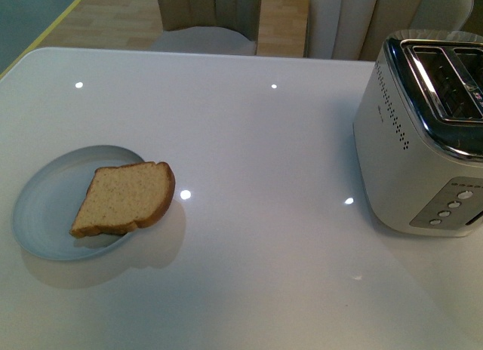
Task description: Left arm holds plate, right arm toasts bread
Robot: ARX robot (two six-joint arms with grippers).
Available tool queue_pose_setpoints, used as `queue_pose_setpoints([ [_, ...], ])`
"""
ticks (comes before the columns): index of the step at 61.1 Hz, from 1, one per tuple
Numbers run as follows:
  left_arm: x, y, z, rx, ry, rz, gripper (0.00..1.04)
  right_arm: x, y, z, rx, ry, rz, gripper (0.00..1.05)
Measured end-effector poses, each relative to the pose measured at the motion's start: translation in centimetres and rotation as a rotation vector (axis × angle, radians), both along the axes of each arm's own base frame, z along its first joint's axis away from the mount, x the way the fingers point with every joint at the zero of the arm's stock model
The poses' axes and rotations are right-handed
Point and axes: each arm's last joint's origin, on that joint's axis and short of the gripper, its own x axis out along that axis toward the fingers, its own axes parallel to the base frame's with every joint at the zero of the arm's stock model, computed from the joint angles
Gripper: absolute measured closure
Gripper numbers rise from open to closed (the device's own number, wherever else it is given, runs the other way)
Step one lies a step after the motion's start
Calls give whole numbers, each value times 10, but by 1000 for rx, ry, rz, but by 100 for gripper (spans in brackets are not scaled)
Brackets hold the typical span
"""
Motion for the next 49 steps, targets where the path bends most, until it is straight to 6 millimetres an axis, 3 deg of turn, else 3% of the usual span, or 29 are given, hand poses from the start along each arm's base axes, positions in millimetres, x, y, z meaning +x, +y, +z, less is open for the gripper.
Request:
queue_pose_setpoints([
  [34,0,0,0,0,0,0,7,0,0,0,0,0,0,9],
  [41,3,-1,1,-218,409,95,7,0,0,0,0,0,1,9],
  [49,13,-2,5,-340,499,111,7,0,0,0,0,0,0,9],
])
